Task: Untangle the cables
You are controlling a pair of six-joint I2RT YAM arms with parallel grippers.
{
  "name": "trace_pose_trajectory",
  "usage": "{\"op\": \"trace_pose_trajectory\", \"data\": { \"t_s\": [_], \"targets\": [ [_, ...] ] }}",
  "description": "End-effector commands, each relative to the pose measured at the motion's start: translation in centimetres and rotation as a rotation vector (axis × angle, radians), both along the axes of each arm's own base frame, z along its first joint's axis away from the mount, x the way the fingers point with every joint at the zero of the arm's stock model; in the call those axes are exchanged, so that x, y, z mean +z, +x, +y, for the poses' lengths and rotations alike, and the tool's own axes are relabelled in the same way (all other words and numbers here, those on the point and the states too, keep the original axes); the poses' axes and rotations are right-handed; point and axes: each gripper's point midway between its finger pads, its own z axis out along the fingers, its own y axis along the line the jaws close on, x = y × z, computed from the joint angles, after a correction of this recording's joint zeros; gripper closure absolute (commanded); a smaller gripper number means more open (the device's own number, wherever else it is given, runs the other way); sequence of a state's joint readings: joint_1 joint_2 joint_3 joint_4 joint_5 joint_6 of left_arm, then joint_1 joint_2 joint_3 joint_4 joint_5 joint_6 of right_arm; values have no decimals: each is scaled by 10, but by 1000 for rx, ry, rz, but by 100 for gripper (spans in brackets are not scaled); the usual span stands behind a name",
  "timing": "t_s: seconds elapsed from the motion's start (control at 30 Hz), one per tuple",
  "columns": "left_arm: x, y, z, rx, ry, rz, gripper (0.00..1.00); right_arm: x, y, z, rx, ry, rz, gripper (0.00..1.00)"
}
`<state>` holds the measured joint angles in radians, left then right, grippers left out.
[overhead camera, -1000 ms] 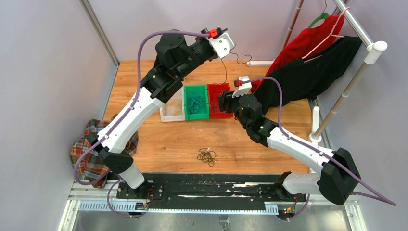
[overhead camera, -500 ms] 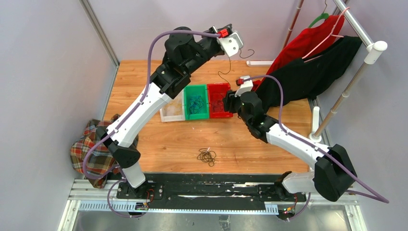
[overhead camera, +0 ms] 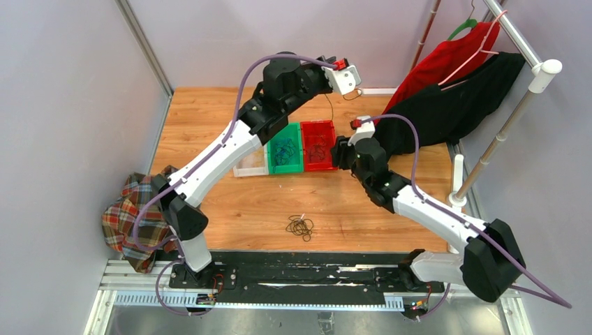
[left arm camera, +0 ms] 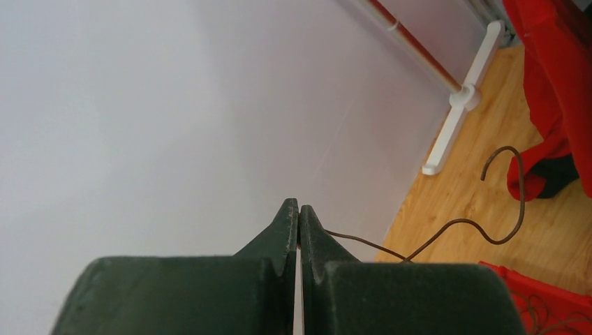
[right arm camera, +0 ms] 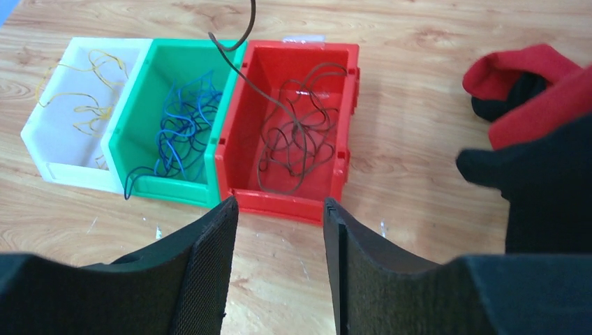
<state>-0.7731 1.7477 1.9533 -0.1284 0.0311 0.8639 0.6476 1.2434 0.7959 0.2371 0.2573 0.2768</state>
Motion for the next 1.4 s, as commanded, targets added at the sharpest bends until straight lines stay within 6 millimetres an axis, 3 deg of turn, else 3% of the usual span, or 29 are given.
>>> {"op": "trace_pose_trajectory", "data": {
  "t_s": [0.0,0.3,0.57,0.77,1.37],
  "targets": [
    [-38,26,4,78,54,63,100,-10,-11,-27,-88,7,24,52],
    [-116,62,1,154,165,190,100,-49,-35,-55,-165,12,108,58],
    [-181,77,2,168,250,270,100,-58,-45,-64,-185,28,127,64],
    [-237,86,15,198,366,310,100,-65,-49,-71,-201,16,141,65],
    [-353,69,-10,92,494,503,100,-75,-54,-83,-233,-1,179,69]
  ]
}}
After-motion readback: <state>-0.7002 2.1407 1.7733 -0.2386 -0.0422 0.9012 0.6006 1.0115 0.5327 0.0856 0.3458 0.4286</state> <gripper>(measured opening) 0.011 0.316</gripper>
